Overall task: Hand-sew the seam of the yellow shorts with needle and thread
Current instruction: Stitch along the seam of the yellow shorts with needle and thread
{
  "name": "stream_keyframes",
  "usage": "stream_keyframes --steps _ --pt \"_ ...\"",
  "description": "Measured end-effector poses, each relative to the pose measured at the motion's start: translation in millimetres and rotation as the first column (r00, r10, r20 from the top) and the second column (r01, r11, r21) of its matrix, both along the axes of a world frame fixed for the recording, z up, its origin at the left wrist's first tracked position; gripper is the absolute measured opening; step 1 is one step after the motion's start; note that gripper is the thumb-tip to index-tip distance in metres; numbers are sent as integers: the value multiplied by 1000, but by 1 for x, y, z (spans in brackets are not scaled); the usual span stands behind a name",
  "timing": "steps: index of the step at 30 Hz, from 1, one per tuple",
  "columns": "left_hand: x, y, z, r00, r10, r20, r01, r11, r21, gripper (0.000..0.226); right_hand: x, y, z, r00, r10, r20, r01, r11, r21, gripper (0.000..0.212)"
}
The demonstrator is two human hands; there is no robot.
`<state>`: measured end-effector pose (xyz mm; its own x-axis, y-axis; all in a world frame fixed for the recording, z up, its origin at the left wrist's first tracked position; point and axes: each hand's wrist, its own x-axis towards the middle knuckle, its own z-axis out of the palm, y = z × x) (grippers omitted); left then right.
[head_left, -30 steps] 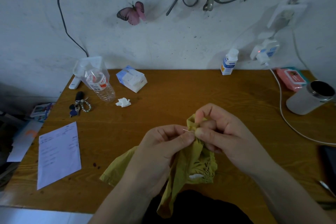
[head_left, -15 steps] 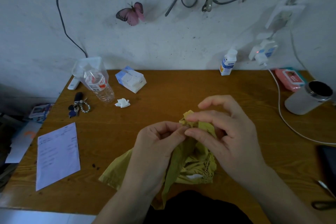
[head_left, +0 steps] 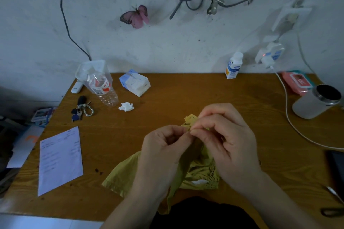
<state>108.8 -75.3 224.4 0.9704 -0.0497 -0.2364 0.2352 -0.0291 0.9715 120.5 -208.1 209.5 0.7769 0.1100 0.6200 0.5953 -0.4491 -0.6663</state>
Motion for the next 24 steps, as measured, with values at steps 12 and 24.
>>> stream_keyframes --steps 12,24 --pt "3 -2 -5 999 37 -31 -37 999 -19 16 4 9 -16 997 -80 10 81 987 -136 19" --pt "3 -4 -8 997 65 -35 -67 996 -66 14 8 13 -30 989 -139 56 140 990 -22 6"
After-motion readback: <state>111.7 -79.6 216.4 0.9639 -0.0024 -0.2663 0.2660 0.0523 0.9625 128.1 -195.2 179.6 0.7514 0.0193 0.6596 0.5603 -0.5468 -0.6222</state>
